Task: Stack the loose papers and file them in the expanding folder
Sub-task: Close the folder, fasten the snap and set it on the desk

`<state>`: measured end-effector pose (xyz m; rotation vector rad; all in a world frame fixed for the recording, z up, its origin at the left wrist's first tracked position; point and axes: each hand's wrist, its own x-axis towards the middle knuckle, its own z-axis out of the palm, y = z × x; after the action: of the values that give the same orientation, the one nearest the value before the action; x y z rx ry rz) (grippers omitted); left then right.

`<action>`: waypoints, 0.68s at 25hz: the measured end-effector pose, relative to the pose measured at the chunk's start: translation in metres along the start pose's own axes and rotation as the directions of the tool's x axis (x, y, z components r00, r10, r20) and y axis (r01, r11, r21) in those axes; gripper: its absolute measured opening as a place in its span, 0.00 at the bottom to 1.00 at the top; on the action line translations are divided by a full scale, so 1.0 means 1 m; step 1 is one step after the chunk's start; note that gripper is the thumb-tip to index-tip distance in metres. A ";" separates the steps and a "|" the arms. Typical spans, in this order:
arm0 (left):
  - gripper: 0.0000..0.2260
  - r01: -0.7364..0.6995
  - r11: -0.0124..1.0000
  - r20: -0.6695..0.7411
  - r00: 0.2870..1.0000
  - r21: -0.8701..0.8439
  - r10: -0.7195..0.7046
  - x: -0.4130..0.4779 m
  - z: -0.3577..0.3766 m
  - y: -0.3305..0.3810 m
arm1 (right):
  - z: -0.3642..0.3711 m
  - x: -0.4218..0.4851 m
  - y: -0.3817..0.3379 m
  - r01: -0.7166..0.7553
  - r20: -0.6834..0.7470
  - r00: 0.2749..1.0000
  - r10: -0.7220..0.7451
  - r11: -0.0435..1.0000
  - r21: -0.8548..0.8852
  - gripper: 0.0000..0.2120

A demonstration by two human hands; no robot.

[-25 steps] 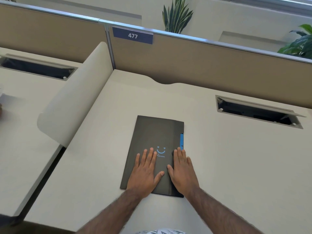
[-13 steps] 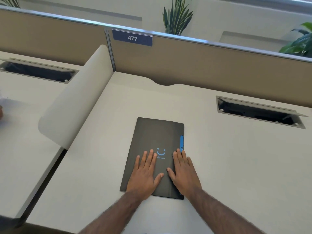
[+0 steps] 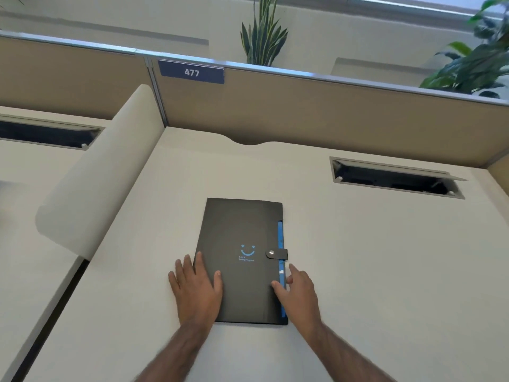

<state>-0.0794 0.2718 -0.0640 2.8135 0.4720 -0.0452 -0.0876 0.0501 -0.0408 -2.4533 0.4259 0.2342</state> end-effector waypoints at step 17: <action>0.11 -0.078 0.812 -0.012 0.996 -0.578 0.087 0.089 -0.022 0.136 | -0.088 0.103 -0.007 -0.077 0.025 0.997 0.075 0.842 0.534 0.30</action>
<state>0.0489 0.1826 -0.0127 2.2214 0.2915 0.0833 0.0161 -0.0237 0.0049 -1.8862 0.5098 0.1283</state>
